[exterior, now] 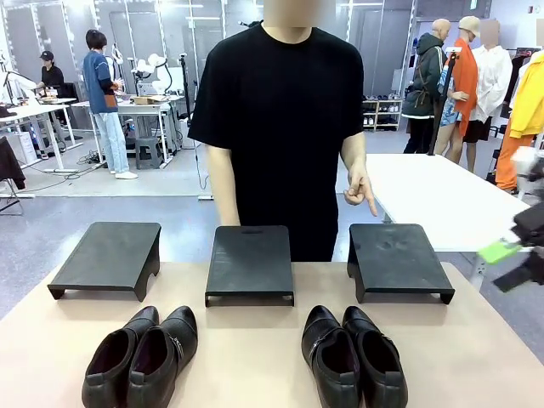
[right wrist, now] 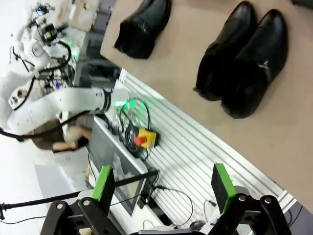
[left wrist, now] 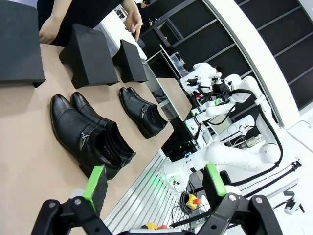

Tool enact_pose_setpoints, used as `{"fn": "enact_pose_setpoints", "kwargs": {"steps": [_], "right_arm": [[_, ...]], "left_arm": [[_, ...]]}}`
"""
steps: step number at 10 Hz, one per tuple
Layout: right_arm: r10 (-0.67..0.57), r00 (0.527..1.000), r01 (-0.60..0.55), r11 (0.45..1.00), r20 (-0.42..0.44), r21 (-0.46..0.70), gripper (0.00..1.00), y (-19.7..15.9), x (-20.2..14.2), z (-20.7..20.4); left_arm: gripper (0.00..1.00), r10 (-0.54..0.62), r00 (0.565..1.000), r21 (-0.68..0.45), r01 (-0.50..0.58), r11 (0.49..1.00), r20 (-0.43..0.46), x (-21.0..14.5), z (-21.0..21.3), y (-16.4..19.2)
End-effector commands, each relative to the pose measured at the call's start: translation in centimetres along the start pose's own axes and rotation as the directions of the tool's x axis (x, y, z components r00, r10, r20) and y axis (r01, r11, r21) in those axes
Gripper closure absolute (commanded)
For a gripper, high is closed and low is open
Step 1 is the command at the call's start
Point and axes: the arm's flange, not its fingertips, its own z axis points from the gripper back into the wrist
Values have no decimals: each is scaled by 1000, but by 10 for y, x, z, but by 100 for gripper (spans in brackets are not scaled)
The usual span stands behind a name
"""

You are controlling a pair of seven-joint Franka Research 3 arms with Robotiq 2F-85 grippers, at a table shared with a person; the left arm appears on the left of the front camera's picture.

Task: Place the shoes on the stand as instructed by the person.
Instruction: Pick up one pair of Shoes and place it on the Shoes Stand indicated by the person.

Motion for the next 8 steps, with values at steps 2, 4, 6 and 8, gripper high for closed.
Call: {"fn": "enact_pose_setpoints", "kwargs": {"steps": [2, 4, 6, 8], "right_arm": [[-97, 984, 81, 990, -152, -111, 0, 17, 35, -57], [-157, 982, 134, 970, -106, -202, 0, 25, 55, -106], [-196, 979, 167, 937, -64, -308, 0, 23, 68, -146], [-232, 972, 206, 902, -26, -379, 0, 17, 79, -175]], "left_arm": [[0, -18, 1000, -15, 18, 1000, -3, -2, 2, 1], [0, -18, 1000, -15, 18, 1000, -3, -2, 2, 1], [0, -18, 1000, -15, 18, 1000, -3, -2, 2, 1], [0, -18, 1000, -15, 18, 1000, -3, -2, 2, 1]]}}
